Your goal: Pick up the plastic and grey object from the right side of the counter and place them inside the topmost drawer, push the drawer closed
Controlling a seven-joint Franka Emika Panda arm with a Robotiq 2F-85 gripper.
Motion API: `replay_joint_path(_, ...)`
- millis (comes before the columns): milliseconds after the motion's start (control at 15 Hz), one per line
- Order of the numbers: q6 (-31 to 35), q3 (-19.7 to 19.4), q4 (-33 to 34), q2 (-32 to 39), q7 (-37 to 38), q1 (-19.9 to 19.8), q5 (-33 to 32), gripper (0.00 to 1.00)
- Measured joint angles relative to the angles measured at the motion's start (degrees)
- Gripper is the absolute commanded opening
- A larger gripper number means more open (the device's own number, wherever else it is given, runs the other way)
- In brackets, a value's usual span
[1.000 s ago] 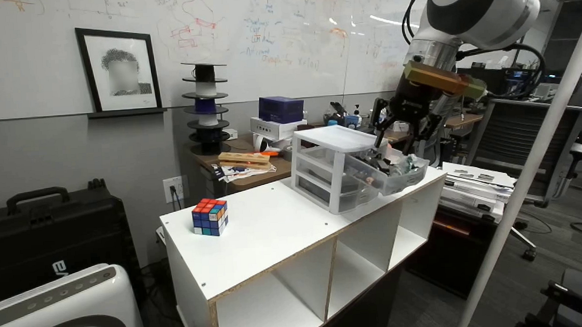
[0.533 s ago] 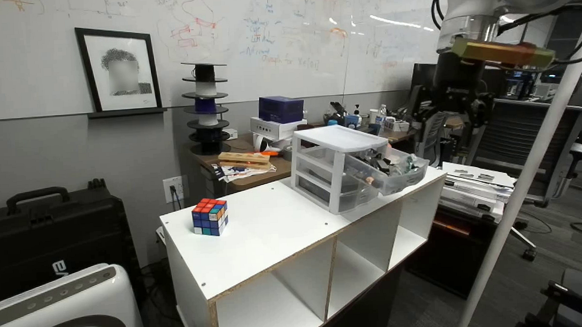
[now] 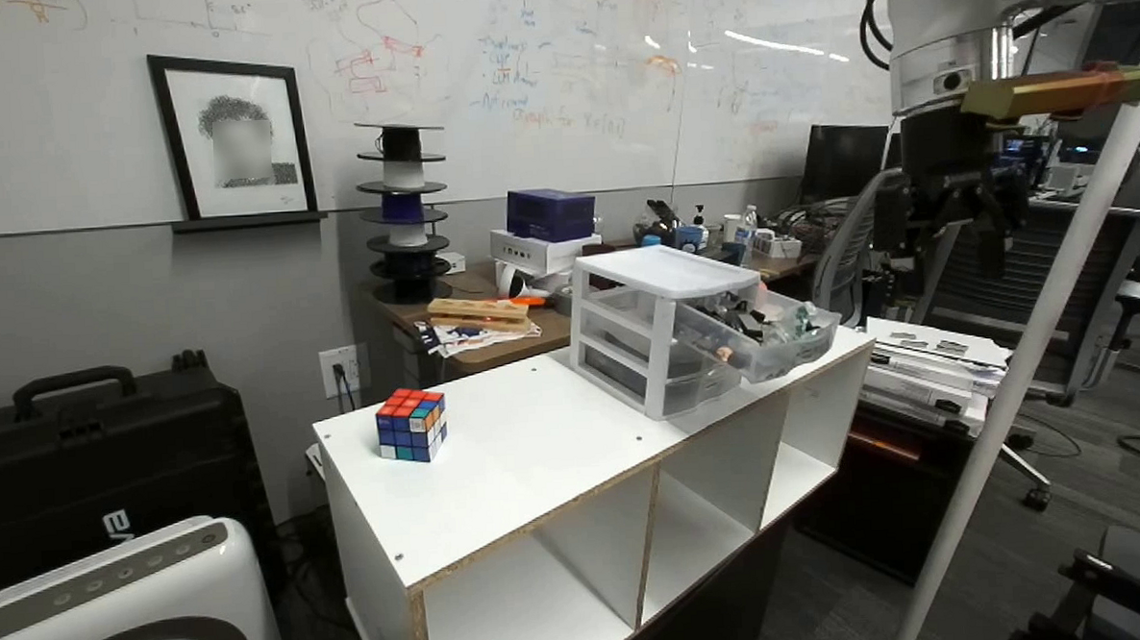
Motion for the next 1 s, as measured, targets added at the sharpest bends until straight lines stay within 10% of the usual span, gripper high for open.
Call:
replay_joint_path(333, 5.2, 0.9, -0.8, 6.4, -6.3, 1.2, -1.2, 1.0)
replay_joint_path(400, 6.5, 1.0, -1.0, 7.5, -7.1, 1.6, -1.2, 0.75)
replay_joint_path(1000, 20.3, 1.8, -3.8, 9.4, -15.2, 3.7, 0.8, 0.12)
